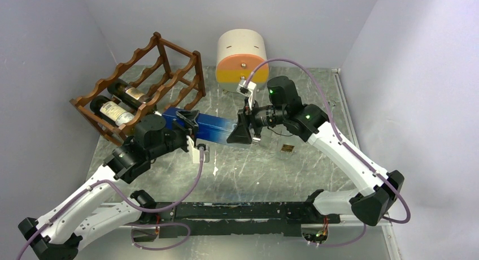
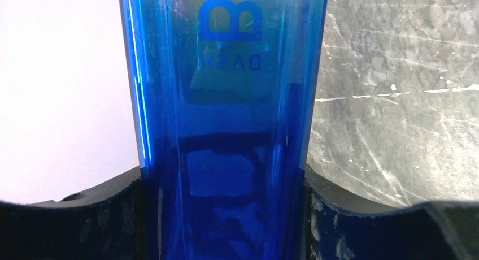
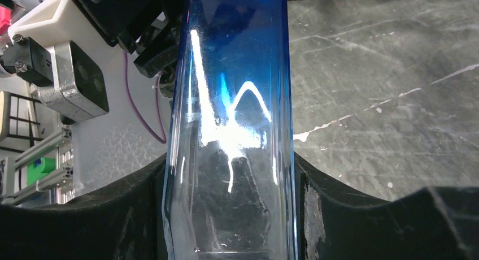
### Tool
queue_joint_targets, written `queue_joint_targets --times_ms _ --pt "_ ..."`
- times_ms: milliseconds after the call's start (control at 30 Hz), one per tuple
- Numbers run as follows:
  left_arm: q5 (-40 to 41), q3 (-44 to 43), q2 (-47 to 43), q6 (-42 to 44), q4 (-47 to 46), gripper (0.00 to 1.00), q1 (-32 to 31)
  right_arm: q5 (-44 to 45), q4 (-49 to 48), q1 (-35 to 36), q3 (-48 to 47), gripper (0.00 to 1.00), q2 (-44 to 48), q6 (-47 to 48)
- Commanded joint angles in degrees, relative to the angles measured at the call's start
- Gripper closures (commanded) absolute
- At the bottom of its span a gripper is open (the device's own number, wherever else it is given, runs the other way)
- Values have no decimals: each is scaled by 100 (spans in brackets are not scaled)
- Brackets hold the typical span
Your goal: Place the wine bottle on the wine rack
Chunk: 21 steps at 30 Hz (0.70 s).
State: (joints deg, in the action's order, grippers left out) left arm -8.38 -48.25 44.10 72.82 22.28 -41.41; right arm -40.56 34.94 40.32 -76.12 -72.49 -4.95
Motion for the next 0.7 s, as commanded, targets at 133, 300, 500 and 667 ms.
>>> queue_joint_targets --times_ms 133,300,500,667 --pt "-102 -537 -63 -400 -1031 91 10 387 -91 54 -66 100 76 -257" --pt "-119 -393 -144 -617 -1127 46 7 1011 -391 47 -49 100 330 -372" --pt "-31 -391 -58 -677 -712 1 2 1614 -633 48 -99 100 620 -539" --pt "-128 -475 85 -725 -489 2 9 2208 -298 49 -382 100 574 -646"
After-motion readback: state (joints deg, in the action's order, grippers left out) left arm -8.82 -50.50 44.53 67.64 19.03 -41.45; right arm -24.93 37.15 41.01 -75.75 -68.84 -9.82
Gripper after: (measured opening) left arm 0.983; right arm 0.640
